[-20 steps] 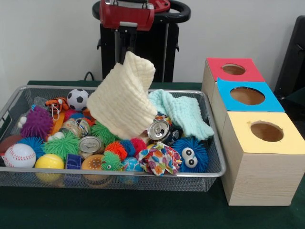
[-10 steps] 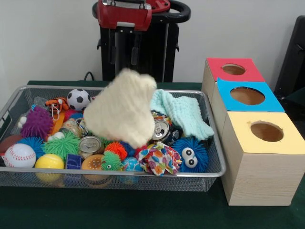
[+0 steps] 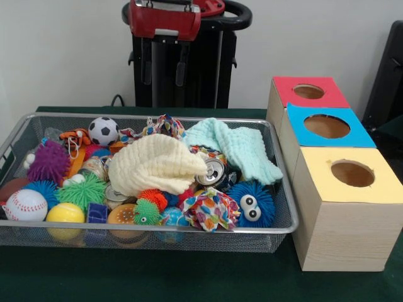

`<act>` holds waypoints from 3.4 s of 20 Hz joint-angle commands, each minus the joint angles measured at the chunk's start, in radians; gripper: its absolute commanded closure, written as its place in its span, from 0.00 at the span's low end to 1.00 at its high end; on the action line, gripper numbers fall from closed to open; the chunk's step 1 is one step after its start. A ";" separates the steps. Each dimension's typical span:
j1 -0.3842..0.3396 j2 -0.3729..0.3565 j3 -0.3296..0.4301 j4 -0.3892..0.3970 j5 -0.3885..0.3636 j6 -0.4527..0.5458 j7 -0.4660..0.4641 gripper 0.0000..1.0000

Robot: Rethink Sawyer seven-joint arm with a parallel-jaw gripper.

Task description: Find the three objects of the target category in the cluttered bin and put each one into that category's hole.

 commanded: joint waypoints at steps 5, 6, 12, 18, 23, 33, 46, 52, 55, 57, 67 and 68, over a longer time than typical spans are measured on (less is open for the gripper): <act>-0.005 0.047 0.026 -0.044 -0.088 0.088 -0.068 0.00; -0.008 0.052 0.021 -0.057 -0.105 0.089 -0.079 0.00; -0.043 0.084 0.022 -0.112 -0.191 0.100 -0.133 0.00; -0.085 0.092 0.031 -0.094 -0.234 0.084 -0.136 0.00; -0.094 0.074 0.005 -0.072 -0.289 0.069 -0.112 0.00; -0.100 0.120 -0.032 -0.076 -0.386 0.022 -0.040 0.00; 0.002 0.232 -0.159 -0.205 -0.510 -0.025 0.099 0.00; -0.040 0.243 -0.139 -0.216 -0.462 -0.049 0.069 0.00; -0.064 0.229 -0.118 -0.215 -0.448 -0.041 0.038 0.00; -0.063 0.216 -0.115 -0.227 -0.457 -0.038 0.026 0.00; -0.055 0.230 -0.120 -0.253 -0.471 -0.026 0.033 0.00; -0.046 0.239 -0.127 -0.256 -0.475 -0.027 0.044 0.00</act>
